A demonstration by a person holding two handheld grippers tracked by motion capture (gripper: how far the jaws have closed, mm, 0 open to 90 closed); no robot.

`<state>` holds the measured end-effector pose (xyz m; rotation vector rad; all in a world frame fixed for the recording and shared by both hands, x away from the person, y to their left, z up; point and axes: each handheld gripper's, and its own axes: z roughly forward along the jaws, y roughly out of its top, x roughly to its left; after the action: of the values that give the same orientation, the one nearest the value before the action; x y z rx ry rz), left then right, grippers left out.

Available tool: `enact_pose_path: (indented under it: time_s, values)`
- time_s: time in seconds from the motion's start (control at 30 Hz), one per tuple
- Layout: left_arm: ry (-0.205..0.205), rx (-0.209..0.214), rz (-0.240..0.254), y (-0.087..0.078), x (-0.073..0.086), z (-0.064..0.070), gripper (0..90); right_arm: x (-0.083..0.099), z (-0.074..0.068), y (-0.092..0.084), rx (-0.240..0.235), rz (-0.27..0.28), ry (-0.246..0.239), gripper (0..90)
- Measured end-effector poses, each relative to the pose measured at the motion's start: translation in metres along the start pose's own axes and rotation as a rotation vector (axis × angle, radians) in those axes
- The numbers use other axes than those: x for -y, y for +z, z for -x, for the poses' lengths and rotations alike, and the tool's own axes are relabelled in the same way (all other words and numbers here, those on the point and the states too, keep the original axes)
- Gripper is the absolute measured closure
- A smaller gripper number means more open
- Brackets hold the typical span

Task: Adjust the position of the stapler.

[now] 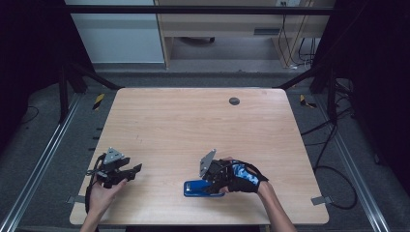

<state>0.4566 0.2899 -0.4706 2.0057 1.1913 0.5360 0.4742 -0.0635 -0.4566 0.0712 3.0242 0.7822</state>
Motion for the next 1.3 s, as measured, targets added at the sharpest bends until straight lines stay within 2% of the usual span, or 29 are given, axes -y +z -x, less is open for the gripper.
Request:
enact_pose_path:
  time_s: [0.13, 0.2, 0.3, 0.4, 0.6, 0.67, 0.73, 0.83, 0.93, 0.97, 1.03, 1.13, 1.2, 1.3]
  values:
    - [0.002, -0.001, 0.003, 0.000, 0.000, 0.000, 41.7, 0.005, -0.001, -0.012, 0.039, 0.079, 0.059, 51.2]
    - [0.001, 0.000, 0.003, 0.000, 0.000, 0.000, 41.7, 0.008, -0.001, -0.020, 0.068, 0.127, 0.118, 50.4]
    - [0.001, 0.002, 0.004, 0.000, 0.000, 0.001, 41.7, 0.012, -0.002, -0.033, 0.115, 0.217, 0.175, 50.7]
    - [0.003, 0.004, 0.007, -0.001, -0.001, 0.001, 41.7, 0.015, -0.004, -0.046, 0.141, 0.319, 0.225, 51.1]
    - [0.009, 0.013, 0.018, -0.003, -0.002, 0.005, 41.9, 0.026, -0.011, -0.063, 0.289, 0.422, 0.325, 53.2]
    - [0.015, 0.020, 0.022, -0.004, -0.003, 0.006, 42.2, 0.031, -0.013, -0.065, 0.301, 0.426, 0.355, 53.3]
    - [0.018, 0.028, 0.030, -0.005, -0.005, 0.008, 42.7, 0.036, -0.017, -0.066, 0.369, 0.424, 0.372, 53.6]
    - [0.031, 0.043, 0.046, -0.008, -0.008, 0.013, 43.6, 0.044, -0.019, -0.068, 0.413, 0.434, 0.397, 52.6]
    - [0.047, 0.064, 0.067, -0.012, -0.014, 0.020, 44.2, 0.053, -0.022, -0.070, 0.427, 0.462, 0.421, 54.0]
    - [0.060, 0.073, 0.072, -0.014, -0.016, 0.022, 44.3, 0.055, -0.022, -0.070, 0.422, 0.459, 0.429, 54.3]
    - [0.091, 0.090, 0.077, -0.017, -0.022, 0.028, 44.6, 0.059, -0.025, -0.070, 0.456, 0.441, 0.448, 54.5]
    - [0.125, 0.115, 0.083, -0.019, -0.029, 0.036, 45.5, 0.066, -0.028, -0.070, 0.495, 0.463, 0.484, 57.3]
    - [0.148, 0.134, 0.085, -0.020, -0.035, 0.043, 45.7, 0.071, -0.031, -0.069, 0.495, 0.488, 0.510, 61.7]
    - [0.190, 0.161, 0.091, -0.021, -0.046, 0.054, 46.1, 0.076, -0.035, -0.068, 0.499, 0.474, 0.524, 69.0]
